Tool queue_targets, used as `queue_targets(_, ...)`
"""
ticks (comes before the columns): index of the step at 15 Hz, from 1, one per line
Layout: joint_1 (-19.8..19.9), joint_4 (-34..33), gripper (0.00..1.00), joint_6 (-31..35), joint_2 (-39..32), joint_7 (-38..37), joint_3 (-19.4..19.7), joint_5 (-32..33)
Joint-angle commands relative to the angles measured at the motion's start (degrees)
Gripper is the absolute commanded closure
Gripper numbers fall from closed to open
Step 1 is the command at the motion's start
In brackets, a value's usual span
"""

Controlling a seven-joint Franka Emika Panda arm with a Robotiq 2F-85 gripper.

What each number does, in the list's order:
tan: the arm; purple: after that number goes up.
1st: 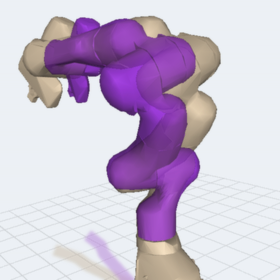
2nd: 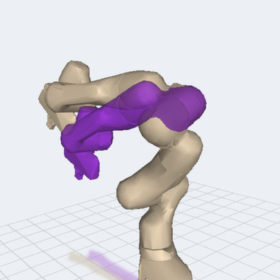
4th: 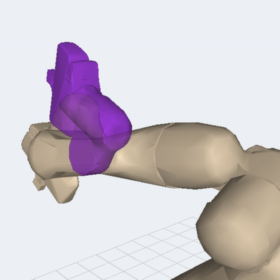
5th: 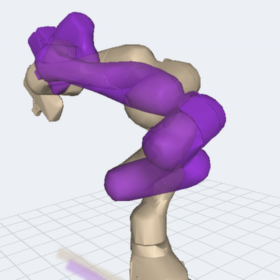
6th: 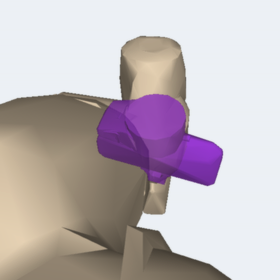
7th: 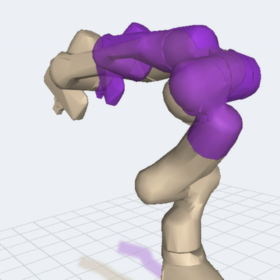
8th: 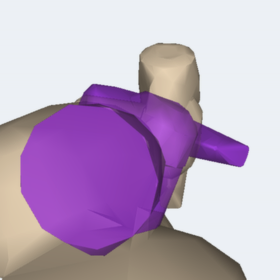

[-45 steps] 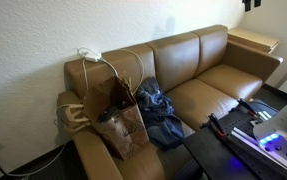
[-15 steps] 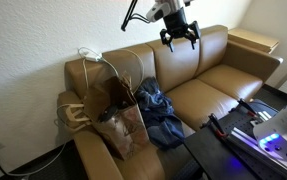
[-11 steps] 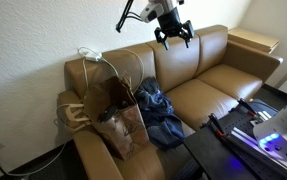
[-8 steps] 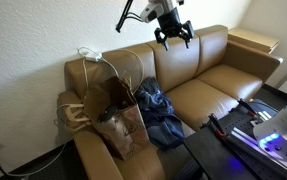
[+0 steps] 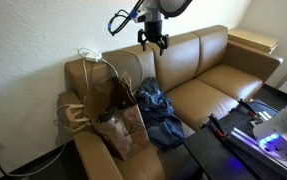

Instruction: Move the cable to right

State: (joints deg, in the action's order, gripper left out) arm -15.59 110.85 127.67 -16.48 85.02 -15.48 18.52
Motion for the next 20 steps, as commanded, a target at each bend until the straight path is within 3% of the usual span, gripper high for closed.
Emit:
queue_targets(1, -1.68, -8.12, 0.0, 7.66, -8.0, 0.0, -2.06, -0.95)
queue_targets(4, -2.45, -11.57, 0.0, 8.46, -9.91, 1.85, -4.49, -3.65)
queue_targets(5, -2.68, -8.94, 0.0, 8.53, -8.63, 0.03, -3.14, -1.91)
queue_targets(11, -1.97, -11.31, 0.0, 10.03, -11.88, 0.22, -3.74, -4.65)
queue_targets(14, -0.65, -17.75, 0.0, 15.19, -19.26, -0.79, -4.52, -11.84)
queue_targets(18, -1.39, -28.75, 0.0, 18.64, -29.56, -5.21, -4.54, -16.58)
queue_targets(20, -1.0, -33.51, 0.0, 19.46, -33.79, -7.04, -6.57, -19.03)
